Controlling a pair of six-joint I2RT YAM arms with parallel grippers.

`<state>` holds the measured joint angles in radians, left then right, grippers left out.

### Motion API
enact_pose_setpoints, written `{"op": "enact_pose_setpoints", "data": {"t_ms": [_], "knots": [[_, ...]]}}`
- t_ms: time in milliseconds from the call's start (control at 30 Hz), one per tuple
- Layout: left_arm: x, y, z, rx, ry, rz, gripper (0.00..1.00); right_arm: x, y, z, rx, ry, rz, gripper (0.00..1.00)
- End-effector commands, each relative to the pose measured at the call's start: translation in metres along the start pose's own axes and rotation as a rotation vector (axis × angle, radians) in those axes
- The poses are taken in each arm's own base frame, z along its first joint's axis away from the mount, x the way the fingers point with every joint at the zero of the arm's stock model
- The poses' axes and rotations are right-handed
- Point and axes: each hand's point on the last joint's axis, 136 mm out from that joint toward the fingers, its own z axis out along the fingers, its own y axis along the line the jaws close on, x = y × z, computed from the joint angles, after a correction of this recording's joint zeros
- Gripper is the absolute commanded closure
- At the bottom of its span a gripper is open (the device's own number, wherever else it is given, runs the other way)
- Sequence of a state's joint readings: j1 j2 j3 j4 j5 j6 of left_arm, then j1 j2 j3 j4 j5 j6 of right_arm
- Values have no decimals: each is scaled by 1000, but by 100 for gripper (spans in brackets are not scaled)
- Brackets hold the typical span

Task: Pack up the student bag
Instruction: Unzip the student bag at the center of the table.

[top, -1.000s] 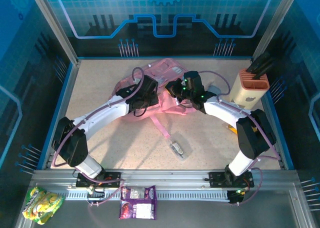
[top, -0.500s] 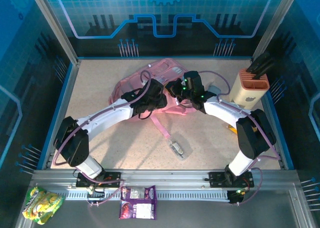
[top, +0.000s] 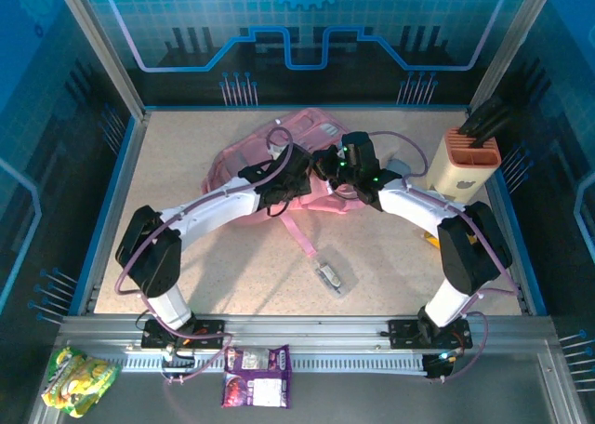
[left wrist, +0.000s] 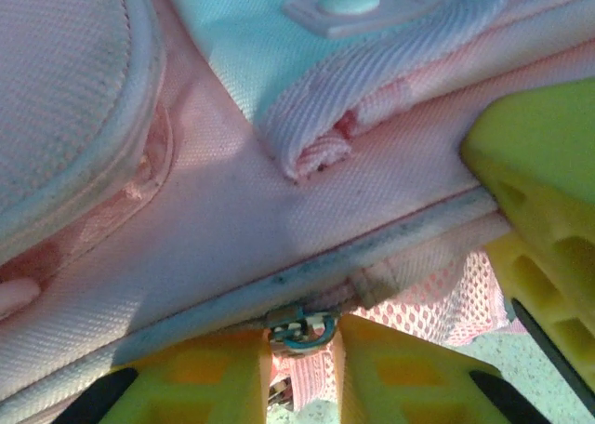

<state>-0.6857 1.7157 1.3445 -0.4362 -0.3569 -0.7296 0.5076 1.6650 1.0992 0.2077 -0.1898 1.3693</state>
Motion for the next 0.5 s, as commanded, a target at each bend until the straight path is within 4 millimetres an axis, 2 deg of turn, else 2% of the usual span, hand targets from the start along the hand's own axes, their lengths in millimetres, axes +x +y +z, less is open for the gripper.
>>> {"op": "enact_pose_setpoints", "data": {"t_ms": [0, 133, 267, 400, 467], "knots": [[-34, -16, -2, 28, -125, -8, 82, 2, 57, -8, -184, 14, -66, 100], [-34, -8, -7, -5, -133, -15, 90, 1, 54, -8, -178, 12, -70, 100], [-25, 8, -14, -43, -116, -37, 100, -5, 55, -11, -179, -3, -74, 100], [-12, 22, -20, -64, -73, -41, 100, -8, 58, -15, -182, -14, -86, 100], [-5, 35, -24, -119, -46, -38, 100, -10, 59, -16, -177, -17, -93, 100]]}}
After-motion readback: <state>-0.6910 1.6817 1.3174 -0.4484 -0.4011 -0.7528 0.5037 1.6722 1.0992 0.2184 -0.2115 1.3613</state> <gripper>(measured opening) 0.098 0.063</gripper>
